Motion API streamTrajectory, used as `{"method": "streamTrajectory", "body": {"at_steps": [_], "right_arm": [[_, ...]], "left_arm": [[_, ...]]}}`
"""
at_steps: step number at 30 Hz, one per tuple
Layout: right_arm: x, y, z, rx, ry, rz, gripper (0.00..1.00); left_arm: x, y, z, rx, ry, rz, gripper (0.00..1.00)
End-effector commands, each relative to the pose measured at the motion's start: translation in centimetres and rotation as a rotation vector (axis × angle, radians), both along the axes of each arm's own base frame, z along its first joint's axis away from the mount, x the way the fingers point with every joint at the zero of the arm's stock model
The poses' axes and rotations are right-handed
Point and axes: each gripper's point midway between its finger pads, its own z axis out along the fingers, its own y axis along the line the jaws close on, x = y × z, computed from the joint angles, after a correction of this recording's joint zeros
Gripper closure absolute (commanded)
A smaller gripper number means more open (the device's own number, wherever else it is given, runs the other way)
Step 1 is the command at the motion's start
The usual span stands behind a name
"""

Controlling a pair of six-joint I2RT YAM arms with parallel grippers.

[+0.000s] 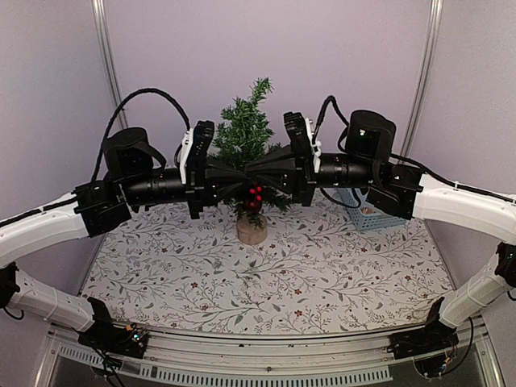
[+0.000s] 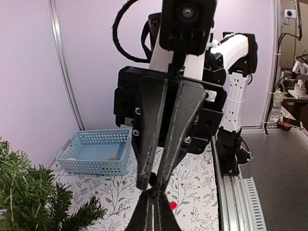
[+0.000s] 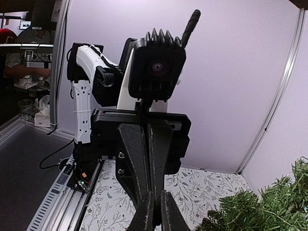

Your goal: Decorate the small christmas tree

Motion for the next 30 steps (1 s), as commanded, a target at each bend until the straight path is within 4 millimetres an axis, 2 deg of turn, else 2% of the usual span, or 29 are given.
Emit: {"method": "streamTrajectory", "body": {"at_steps": [1, 4, 8, 11, 14, 18, 22, 27, 30], "right_arm": [[0.5, 0.2, 0.9, 0.016, 0.007, -0.040, 0.86], [0.8, -0.2, 1.4, 0.032, 0.020, -0.068, 0.70], [1.5, -0.8, 2.3, 0.069, 0.037, -0.129, 0.35], [2.1, -1.8, 3.3, 0.104, 0.047, -0.181, 0.20], [2.5, -2.9, 4.1, 0.138, 0.057, -0.229, 0.04], [3.2, -4.0, 4.1, 0.152, 0.073, -0.276, 0.01], [3.5, -4.3, 3.4, 0.144, 0.092, -0.286, 0.01], [3.6, -4.7, 3.0, 0.140, 0.097, -0.297, 0.01], [3.6, -4.9, 3.0, 0.141, 0.095, -0.305, 0.01]], "left_arm": [[-0.4, 0.0, 0.2, -0.034, -0.001, -0.001, 1.00], [0.4, 0.6, -0.5, -0.043, 0.020, 0.035, 1.00], [2.1, 2.3, -0.4, -0.096, 0.050, 0.095, 1.00], [3.5, 4.0, 0.3, -0.148, 0.060, 0.154, 1.00], [5.5, 6.5, 1.4, -0.220, 0.075, 0.252, 1.00], [9.0, 10.4, 3.0, -0.314, 0.088, 0.431, 1.00], [12.0, 12.3, 4.1, -0.351, 0.076, 0.542, 1.00], [14.7, 11.6, 3.9, -0.333, 0.079, 0.566, 1.00], [15.7, 10.8, 3.5, -0.324, 0.085, 0.553, 1.00]]}}
